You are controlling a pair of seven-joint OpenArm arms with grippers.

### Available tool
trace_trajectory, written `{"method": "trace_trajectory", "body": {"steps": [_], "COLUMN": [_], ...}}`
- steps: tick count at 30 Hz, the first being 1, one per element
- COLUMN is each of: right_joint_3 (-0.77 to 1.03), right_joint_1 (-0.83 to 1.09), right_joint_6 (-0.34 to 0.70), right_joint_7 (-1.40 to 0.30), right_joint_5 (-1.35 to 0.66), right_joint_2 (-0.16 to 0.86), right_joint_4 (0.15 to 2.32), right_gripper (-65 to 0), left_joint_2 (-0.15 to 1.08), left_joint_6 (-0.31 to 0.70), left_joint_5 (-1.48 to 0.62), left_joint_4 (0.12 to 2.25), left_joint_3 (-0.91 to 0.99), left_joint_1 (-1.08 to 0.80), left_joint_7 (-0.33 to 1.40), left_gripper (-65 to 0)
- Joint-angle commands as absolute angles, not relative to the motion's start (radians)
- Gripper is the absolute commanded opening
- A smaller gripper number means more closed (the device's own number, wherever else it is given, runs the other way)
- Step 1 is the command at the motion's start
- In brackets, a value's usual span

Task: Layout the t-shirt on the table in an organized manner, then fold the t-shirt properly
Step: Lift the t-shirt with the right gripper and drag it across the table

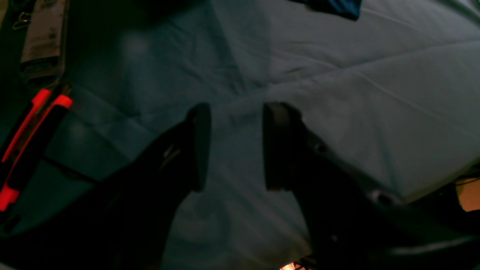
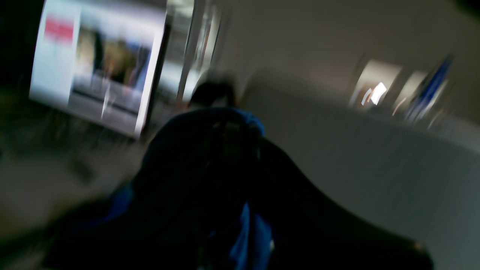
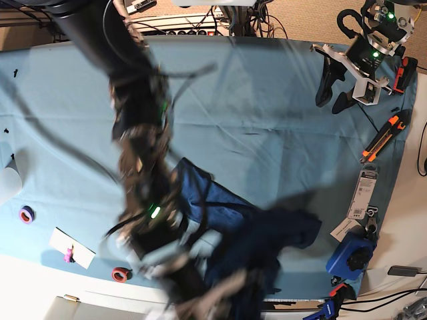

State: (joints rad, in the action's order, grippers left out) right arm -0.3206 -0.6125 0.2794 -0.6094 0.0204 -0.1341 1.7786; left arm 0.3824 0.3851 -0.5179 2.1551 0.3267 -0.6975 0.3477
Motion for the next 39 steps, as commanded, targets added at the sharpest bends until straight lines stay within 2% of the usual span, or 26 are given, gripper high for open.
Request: {"method": "trace_trajectory", "body": {"steps": [1, 8, 14, 24, 33, 37, 39], "right_joint_3": [-0.319, -0.319, -0.257, 0.126, 0.440, 0.553, 0.599], "right_joint_1": [-0.613, -0.457, -0.319, -0.050, 0.129, 0.167, 0.173], "right_joint_6": [0.269, 0.267, 0.204, 0.205, 0.205, 0.270, 0.310], "right_joint_7": [-0.593, -0.781, -0.871, -0.920, -0.992, -1.013, -1.029], "right_joint_5": [0.018, 0.039, 0.205, 0.199, 0.163, 0.057, -0.012], "right_joint_2": [-0.139, -0.058, 0.022, 0.113, 0.116, 0.117, 0.116], "right_joint_4": [1.793, 1.834, 1.988, 2.141, 2.141, 2.141, 2.141], "right_gripper": [-65.0, -65.0, -65.0, -65.0, -65.0, -65.0, -49.2], "left_joint_2": [0.391, 0.391, 0.391, 0.397, 0.397, 0.397, 0.397], "left_joint_6": [0.386, 0.432, 0.432, 0.498, 0.500, 0.500, 0.519], "left_joint_5": [-0.528, -0.529, -0.529, -0.562, -0.588, -0.619, -0.622], "left_joint_4": [2.170, 2.170, 2.170, 2.170, 2.170, 2.170, 2.170], "left_joint_3": [0.332, 0.332, 0.332, 0.332, 0.329, 0.329, 0.329], "left_joint_1": [-0.701, -0.700, -0.701, -0.680, -0.619, -0.612, -0.612], "left_joint_7": [0.322, 0.322, 0.322, 0.323, 0.327, 0.326, 0.331], "left_gripper": [-40.9, -40.9, -40.9, -40.9, -40.9, -40.9, -40.9]}}
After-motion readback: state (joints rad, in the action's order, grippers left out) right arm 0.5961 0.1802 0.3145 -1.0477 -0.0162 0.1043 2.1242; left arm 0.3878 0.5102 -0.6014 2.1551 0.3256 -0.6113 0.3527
